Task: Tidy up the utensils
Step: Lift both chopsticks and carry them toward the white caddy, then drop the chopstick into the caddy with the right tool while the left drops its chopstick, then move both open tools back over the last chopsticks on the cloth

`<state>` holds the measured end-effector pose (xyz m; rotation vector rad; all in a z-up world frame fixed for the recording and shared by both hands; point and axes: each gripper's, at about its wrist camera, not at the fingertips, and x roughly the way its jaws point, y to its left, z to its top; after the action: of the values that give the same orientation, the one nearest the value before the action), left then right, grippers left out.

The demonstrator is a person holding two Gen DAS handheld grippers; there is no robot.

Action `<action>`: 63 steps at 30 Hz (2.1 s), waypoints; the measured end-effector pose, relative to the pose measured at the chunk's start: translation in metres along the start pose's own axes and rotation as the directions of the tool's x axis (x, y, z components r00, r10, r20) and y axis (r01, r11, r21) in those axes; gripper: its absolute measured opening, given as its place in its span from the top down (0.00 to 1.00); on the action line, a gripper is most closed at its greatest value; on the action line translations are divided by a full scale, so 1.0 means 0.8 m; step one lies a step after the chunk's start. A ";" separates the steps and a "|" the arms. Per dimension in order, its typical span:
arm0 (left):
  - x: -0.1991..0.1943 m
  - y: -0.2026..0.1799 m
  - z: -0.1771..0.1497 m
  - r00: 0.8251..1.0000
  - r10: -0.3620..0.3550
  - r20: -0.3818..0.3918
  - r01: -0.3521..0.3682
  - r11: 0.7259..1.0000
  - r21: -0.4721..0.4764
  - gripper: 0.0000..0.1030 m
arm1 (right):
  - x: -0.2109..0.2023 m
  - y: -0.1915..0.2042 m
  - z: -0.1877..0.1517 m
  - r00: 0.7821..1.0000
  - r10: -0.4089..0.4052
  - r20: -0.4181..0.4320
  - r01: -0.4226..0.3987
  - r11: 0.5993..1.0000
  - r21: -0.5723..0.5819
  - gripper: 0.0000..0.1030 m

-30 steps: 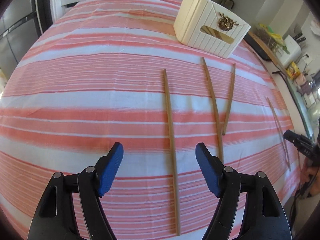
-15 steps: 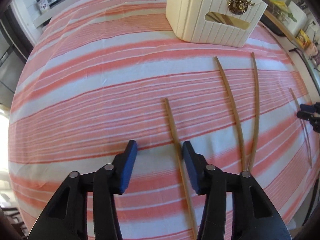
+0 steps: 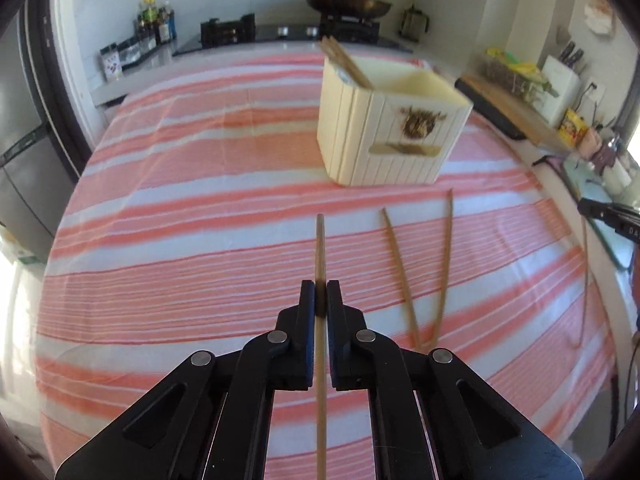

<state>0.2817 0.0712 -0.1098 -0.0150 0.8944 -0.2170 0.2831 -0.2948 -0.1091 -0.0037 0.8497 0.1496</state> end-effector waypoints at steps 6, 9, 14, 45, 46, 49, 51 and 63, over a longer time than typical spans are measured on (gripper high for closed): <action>-0.083 -0.007 -0.002 0.988 -0.050 0.149 0.049 0.999 0.017 0.97 | -0.094 0.026 -0.007 0.986 0.024 0.166 -0.016 0.999 -0.046 0.94; -0.105 -0.010 0.012 0.976 -0.065 0.207 0.062 0.998 0.022 0.97 | -0.115 0.033 0.006 0.972 0.034 0.232 -0.023 0.998 -0.051 0.94; -0.126 -0.010 0.057 0.955 -0.066 0.288 0.060 0.998 0.030 0.97 | -0.129 0.043 0.048 0.945 0.029 0.326 -0.002 0.997 -0.080 0.94; 0.107 -0.016 0.246 0.993 -0.047 0.113 0.057 0.994 -0.088 0.34 | 0.101 0.087 0.251 0.950 0.177 0.256 -0.160 0.984 -0.083 0.53; 0.101 -0.013 0.233 0.995 -0.038 0.090 0.043 0.997 -0.059 0.33 | 0.093 0.083 0.242 0.949 0.175 0.263 -0.162 0.984 -0.072 0.53; 0.068 -0.002 0.172 1.000 -0.007 -0.003 0.007 1.000 0.012 0.25 | 0.063 0.071 0.193 0.961 0.143 0.238 -0.128 0.989 -0.077 0.53; 0.047 0.003 0.119 0.999 0.007 -0.053 -0.004 0.999 0.052 0.21 | 0.047 0.065 0.142 0.972 0.115 0.205 -0.099 0.991 -0.087 0.51; -0.011 -0.052 -0.114 0.992 0.057 -0.117 -0.048 0.996 0.082 0.19 | 0.003 0.049 -0.166 0.999 -0.017 0.042 0.015 0.999 0.028 0.50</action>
<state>0.1976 0.0392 -0.1558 0.0956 1.0031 -0.2056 0.1799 -0.2638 -0.1967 0.0187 0.8094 0.1225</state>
